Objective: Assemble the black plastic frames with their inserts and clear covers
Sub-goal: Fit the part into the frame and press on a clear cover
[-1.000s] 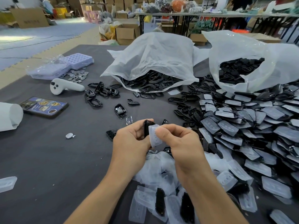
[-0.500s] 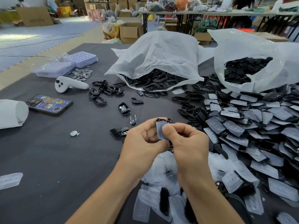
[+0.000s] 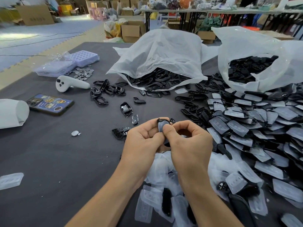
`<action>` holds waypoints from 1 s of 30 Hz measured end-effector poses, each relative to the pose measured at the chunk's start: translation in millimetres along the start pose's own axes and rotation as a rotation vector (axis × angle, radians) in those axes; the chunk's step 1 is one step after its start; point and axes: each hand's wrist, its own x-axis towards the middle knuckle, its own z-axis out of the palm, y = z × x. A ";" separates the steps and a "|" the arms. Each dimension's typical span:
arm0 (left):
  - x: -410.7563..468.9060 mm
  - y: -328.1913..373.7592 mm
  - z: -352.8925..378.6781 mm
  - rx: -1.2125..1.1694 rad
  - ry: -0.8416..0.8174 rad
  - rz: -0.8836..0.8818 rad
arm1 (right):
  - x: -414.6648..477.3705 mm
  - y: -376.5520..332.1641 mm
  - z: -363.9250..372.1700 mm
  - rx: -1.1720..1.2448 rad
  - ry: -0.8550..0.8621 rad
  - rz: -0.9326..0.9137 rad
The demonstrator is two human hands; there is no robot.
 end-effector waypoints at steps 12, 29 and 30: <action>6.0 -3.0 0.0 0.017 0.172 -0.021 | 10.3 1.8 -7.7 0.016 -0.155 0.042; 12.7 16.1 -22.6 0.086 0.258 -0.114 | 15.5 4.1 -14.1 -0.066 -0.339 0.020; 13.2 16.0 -23.2 0.111 0.267 -0.118 | 15.5 4.2 -14.2 -0.069 -0.338 0.018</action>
